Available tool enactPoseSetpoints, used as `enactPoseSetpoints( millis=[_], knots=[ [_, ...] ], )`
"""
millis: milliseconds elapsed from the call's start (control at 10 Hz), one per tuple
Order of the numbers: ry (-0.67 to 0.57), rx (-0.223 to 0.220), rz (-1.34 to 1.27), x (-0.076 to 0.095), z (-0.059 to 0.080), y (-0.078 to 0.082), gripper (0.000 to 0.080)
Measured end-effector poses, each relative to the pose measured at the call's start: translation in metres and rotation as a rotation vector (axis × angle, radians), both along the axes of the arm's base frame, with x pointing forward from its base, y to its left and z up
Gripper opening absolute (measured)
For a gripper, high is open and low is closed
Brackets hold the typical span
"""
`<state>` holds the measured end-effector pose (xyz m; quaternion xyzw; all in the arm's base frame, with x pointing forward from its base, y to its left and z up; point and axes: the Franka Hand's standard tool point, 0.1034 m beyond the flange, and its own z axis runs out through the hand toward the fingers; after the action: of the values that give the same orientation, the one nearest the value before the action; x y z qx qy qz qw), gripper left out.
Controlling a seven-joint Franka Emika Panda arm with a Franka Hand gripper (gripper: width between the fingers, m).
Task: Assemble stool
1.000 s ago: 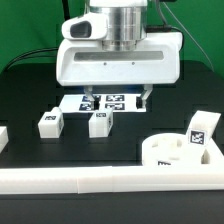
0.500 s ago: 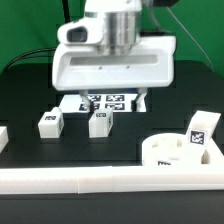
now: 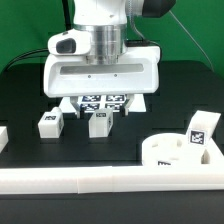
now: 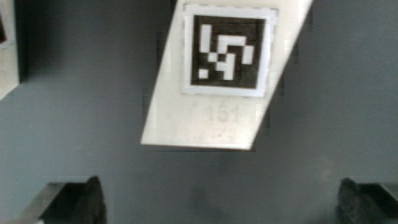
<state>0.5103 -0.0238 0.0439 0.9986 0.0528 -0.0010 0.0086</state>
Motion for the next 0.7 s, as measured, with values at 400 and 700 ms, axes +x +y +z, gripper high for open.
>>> enactPoseSetpoints(
  millis=[400, 700],
  knots=[
    [0.300, 0.052, -0.055, -0.004, -0.011, -0.024, 0.0649],
    [0.496, 0.075, -0.062, -0.011, -0.011, -0.015, 0.0649]
  ],
)
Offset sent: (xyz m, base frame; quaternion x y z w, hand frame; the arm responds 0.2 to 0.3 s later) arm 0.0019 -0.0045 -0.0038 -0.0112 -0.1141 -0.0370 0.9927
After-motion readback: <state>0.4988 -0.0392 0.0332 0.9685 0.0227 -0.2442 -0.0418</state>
